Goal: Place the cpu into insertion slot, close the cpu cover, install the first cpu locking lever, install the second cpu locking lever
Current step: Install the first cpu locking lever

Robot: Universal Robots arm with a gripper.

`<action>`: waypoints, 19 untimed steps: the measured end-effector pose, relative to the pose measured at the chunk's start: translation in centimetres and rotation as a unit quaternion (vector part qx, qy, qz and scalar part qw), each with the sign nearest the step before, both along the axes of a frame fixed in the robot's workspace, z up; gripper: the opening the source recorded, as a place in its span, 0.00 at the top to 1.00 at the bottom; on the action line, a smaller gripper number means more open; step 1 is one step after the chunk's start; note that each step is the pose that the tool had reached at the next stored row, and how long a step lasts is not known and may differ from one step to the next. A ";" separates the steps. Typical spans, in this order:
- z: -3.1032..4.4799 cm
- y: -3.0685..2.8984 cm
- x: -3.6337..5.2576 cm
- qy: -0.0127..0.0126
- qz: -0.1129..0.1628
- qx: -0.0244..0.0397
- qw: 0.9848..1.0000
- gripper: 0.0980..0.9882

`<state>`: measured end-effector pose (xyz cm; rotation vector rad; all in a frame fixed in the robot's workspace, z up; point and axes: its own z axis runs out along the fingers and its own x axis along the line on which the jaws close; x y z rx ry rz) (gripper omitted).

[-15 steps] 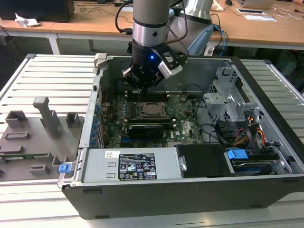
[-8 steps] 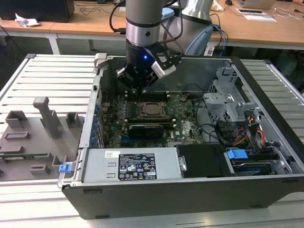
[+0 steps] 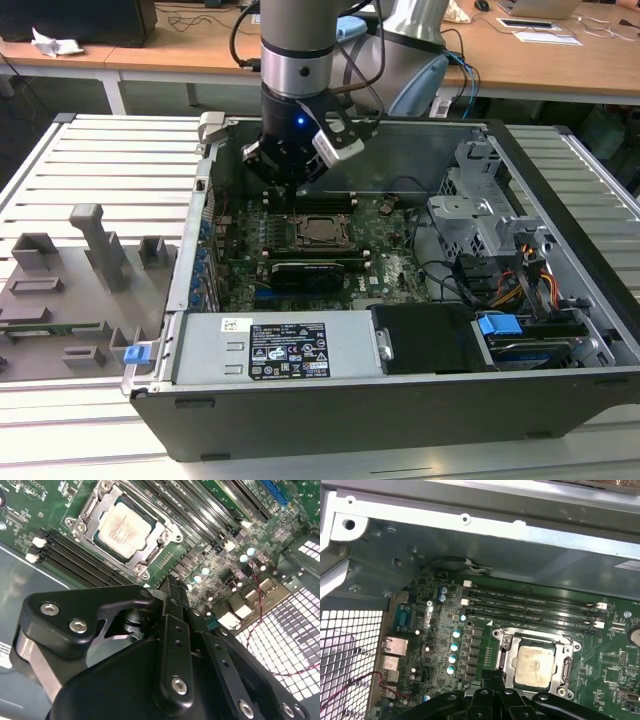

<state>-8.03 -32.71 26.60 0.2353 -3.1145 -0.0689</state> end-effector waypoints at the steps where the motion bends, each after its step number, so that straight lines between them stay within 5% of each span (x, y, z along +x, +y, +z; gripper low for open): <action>1: 0.00 0.01 -0.23 0.000 0.000 0.000 1.000 0.99; 19: -0.07 0.79 -0.52 0.000 0.000 0.000 1.000 0.99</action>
